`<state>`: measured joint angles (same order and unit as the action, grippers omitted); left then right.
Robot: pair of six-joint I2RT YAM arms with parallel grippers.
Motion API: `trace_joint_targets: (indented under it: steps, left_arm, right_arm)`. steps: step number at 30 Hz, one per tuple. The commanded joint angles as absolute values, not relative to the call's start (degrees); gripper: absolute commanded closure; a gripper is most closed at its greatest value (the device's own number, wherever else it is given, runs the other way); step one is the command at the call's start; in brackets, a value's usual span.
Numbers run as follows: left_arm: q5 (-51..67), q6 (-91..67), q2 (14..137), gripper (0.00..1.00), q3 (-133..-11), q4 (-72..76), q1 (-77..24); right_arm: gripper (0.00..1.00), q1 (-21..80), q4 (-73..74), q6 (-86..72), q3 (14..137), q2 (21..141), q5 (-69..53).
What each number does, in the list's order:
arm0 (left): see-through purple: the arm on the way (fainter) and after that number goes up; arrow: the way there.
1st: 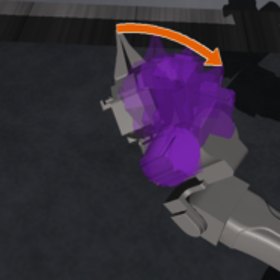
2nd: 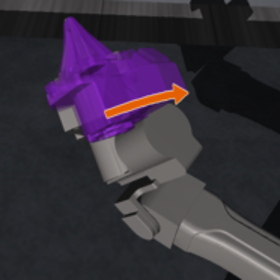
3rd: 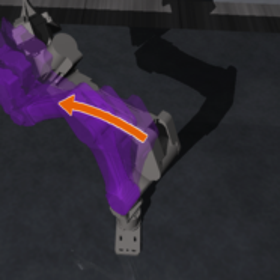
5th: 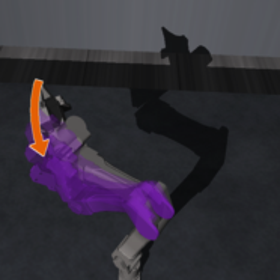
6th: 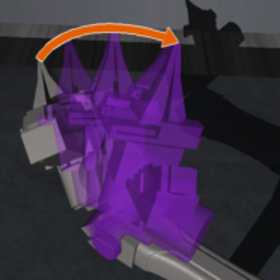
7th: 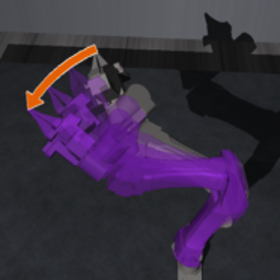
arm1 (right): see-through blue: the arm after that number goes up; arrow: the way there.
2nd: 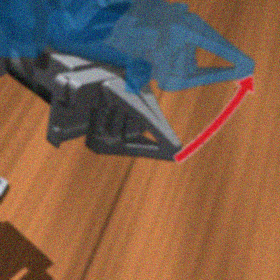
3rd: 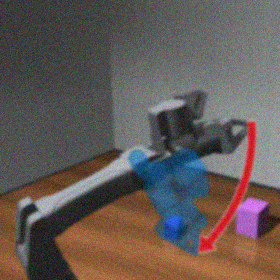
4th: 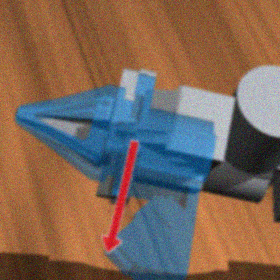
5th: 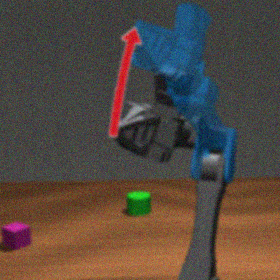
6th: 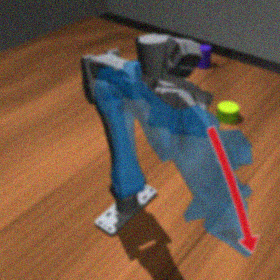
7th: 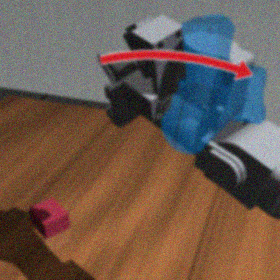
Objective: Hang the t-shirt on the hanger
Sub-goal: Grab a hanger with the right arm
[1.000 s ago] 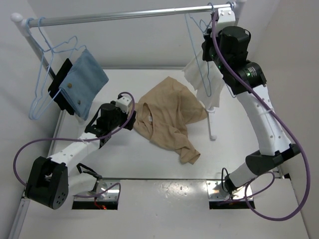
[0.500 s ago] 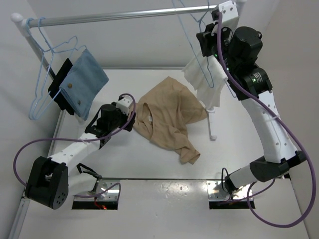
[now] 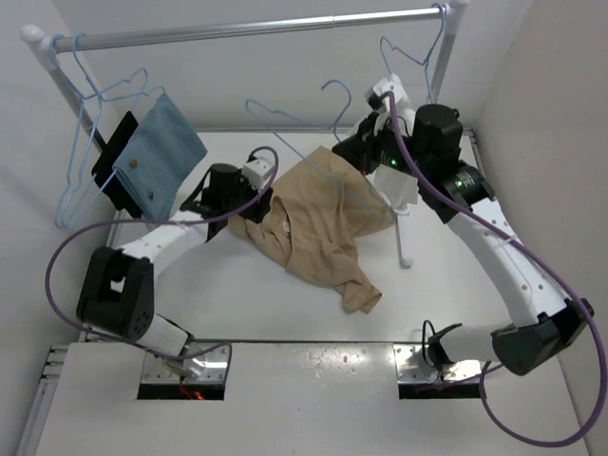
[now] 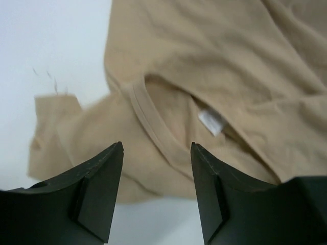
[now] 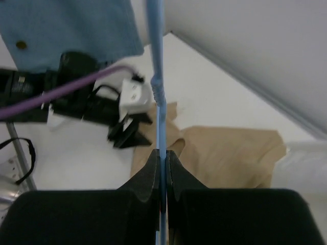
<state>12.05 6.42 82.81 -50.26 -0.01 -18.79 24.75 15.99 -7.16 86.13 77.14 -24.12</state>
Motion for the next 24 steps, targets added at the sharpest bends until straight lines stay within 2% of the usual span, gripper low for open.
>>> trace_joint_targets:
  steps: [1, 6, 9, 18, 22, 24]
  left_arm:
    - [13.11, 7.90, 90.05, 0.39, -60.34, -4.56, -19.94]
    - [8.96, 8.53, 96.94, 0.41, -63.98, -6.68, -22.06]
    - [5.90, 8.00, 100.70, 0.34, -64.68, -6.16, -23.12]
    - [-2.10, 6.85, 108.11, 0.37, -69.87, -4.58, -23.12]
    - [-2.64, 7.38, 109.94, 0.48, -69.87, -4.04, -23.12]
    - [-2.64, 6.86, 109.95, 0.60, -70.40, -4.04, -22.50]
  right_arm:
    - [1.00, 24.96, 8.70, -10.99, 78.87, 72.87, -25.24]
    - [1.00, 24.96, 11.78, -10.99, 74.36, 71.63, -16.63]
    - [1.00, 24.96, 12.30, -10.99, 72.60, 70.58, -14.16]
    - [1.00, 24.96, 15.03, -10.99, 71.54, 70.58, -12.92]
    - [1.00, 24.96, 16.61, -10.99, 70.40, 70.58, -13.45]
    - [1.00, 24.96, 17.92, -12.21, 69.79, 70.58, -13.45]
